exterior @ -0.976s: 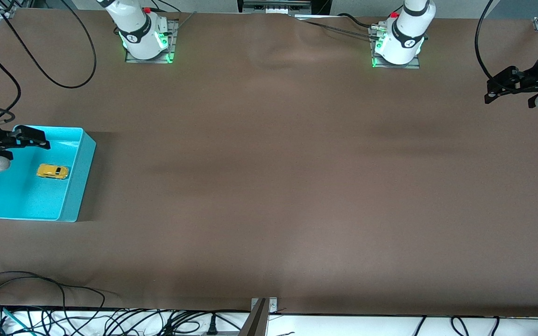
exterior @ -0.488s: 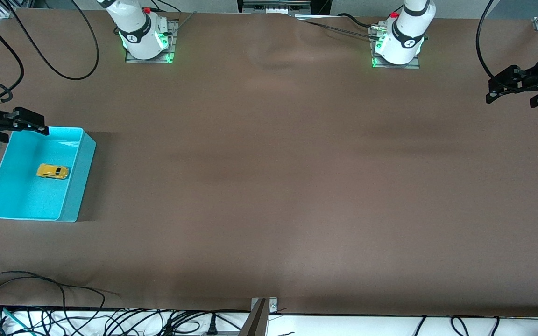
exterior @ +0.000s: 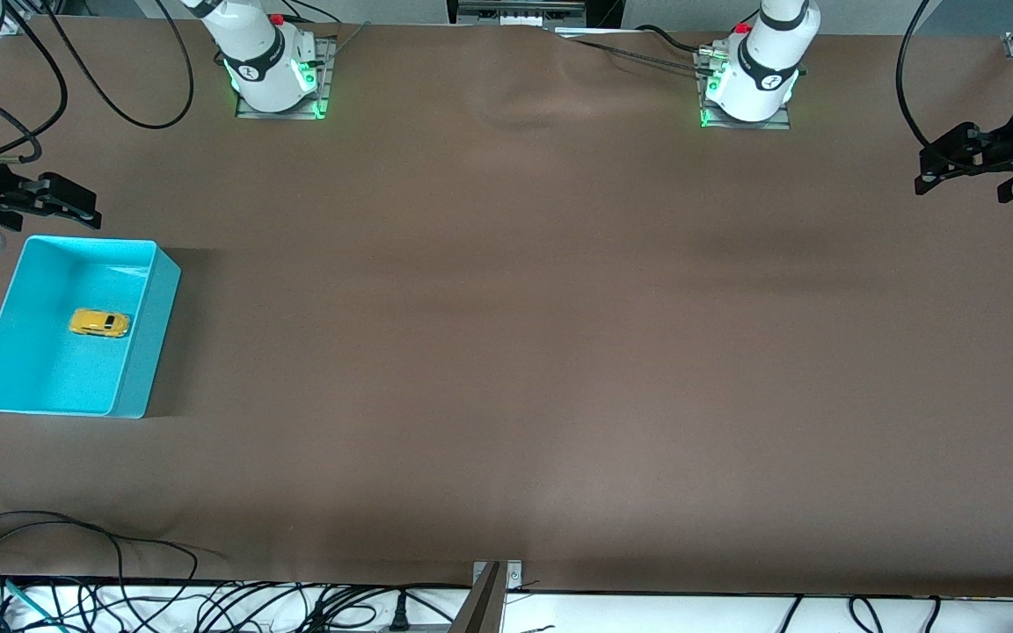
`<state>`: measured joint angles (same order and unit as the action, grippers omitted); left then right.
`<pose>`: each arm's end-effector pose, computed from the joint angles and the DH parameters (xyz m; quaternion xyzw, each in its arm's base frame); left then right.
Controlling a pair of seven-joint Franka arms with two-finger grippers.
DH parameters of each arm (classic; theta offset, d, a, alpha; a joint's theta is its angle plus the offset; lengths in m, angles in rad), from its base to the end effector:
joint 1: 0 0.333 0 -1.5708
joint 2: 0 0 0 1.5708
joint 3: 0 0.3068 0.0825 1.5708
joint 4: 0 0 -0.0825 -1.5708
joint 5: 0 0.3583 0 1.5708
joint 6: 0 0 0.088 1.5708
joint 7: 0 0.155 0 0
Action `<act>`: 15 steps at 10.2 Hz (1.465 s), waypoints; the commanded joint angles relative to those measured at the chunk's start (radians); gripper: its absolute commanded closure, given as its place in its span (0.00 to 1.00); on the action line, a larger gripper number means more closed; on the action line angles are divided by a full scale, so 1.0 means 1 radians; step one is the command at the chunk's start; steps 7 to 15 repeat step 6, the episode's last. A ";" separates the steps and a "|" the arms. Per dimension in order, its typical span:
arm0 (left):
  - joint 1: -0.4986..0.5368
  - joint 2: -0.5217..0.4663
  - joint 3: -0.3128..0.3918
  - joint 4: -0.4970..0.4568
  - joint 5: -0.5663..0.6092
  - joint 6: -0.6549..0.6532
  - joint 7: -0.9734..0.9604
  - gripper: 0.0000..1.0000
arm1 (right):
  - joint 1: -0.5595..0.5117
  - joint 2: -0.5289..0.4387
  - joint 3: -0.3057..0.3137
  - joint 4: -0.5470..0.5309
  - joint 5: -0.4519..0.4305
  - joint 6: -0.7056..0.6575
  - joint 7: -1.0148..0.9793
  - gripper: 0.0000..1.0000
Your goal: Wind up and store yellow beetle car
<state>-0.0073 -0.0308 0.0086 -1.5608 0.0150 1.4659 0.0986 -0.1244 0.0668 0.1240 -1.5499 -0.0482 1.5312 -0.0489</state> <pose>0.5055 0.0032 0.5789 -0.9983 0.0481 0.0324 0.0057 0.5388 -0.0097 0.5380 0.9986 0.0243 -0.0430 0.0189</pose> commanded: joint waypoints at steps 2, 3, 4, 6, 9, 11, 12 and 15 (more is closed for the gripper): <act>0.001 0.006 -0.001 0.028 -0.024 -0.022 0.000 0.00 | 0.035 -0.025 -0.050 -0.032 0.019 0.035 0.009 0.00; 0.001 0.006 -0.002 0.028 -0.024 -0.022 0.000 0.00 | 0.035 -0.025 -0.055 -0.030 0.019 0.033 0.007 0.00; 0.001 0.006 -0.002 0.028 -0.024 -0.022 0.000 0.00 | 0.035 -0.027 -0.055 -0.032 0.018 0.032 0.007 0.00; 0.001 0.006 -0.002 0.028 -0.024 -0.022 0.000 0.00 | 0.037 -0.028 -0.055 -0.032 0.017 0.032 0.006 0.00; 0.001 0.006 -0.002 0.028 -0.024 -0.022 0.000 0.00 | 0.037 -0.028 -0.055 -0.032 0.017 0.032 0.006 0.00; 0.001 0.006 -0.002 0.028 -0.024 -0.022 0.000 0.00 | 0.037 -0.028 -0.055 -0.032 0.017 0.032 0.006 0.00; 0.001 0.006 -0.002 0.028 -0.024 -0.022 0.000 0.00 | 0.037 -0.028 -0.055 -0.032 0.017 0.032 0.006 0.00; 0.001 0.006 -0.002 0.028 -0.024 -0.022 0.000 0.00 | 0.037 -0.028 -0.055 -0.032 0.017 0.032 0.006 0.00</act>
